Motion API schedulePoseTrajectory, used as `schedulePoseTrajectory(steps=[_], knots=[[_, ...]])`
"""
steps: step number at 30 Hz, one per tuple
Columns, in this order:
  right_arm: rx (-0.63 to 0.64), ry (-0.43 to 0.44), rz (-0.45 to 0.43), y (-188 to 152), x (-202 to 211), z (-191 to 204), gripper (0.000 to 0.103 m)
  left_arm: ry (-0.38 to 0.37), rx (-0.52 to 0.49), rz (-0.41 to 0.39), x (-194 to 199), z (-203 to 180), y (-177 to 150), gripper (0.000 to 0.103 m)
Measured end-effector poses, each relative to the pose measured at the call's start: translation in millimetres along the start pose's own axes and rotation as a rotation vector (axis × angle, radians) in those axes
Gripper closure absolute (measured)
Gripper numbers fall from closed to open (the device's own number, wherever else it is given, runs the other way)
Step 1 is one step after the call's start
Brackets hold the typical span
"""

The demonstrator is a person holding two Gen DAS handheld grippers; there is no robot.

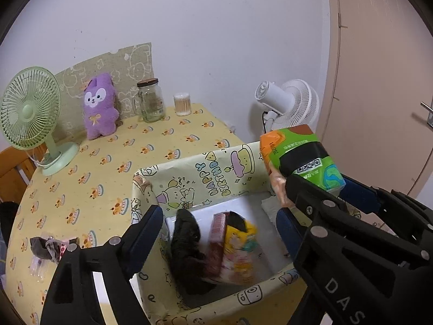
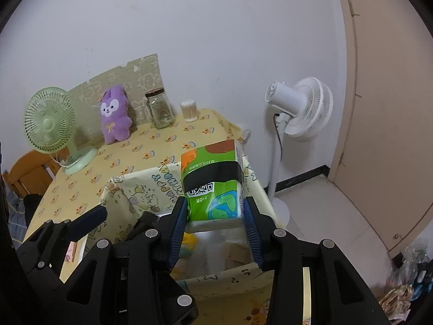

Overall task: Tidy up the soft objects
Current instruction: 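Carry the cartoon pouch and green tissue pack into the paper box and release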

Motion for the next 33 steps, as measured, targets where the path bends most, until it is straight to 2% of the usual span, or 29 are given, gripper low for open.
schedulePoseTrajectory(steps=[3, 7, 10, 13, 17, 20, 33], knots=[[0.009, 0.004, 0.021, -2, -5, 4, 0.058, 0.005, -0.009, 0.021, -1, 4, -2, 0.015], [-0.007, 0.055, 0.053, -5, -15, 14, 0.055, 0.025, -0.015, 0.043, -1, 12, -4, 0.013], [-0.009, 0.08, 0.06, -5, -20, 21, 0.054, 0.012, -0.02, 0.046, 0, 15, -5, 0.013], [-0.006, 0.077, 0.064, -4, -24, 25, 0.04, 0.044, -0.024, 0.042, 1, 19, -4, 0.013], [-0.001, 0.067, 0.05, -2, -23, 30, 0.02, 0.038, -0.01, 0.044, 1, 24, -3, 0.012], [0.004, 0.059, 0.039, -1, -21, 30, 0.014, 0.039, -0.013, 0.039, 4, 23, -3, 0.011], [0.007, 0.022, 0.001, 1, 4, 28, 0.01, 0.03, -0.02, 0.006, 26, 19, -1, 0.009]])
Point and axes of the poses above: each gripper's, at about its wrist camera, not at the fingertips, and x roughly against the way its jaws point, z to its left, y to its top, the point moved 7 cm from there along -x, roughly the way its jaws point, and after that the axes turned 5 degrees about -y, right-handed, at the moved point
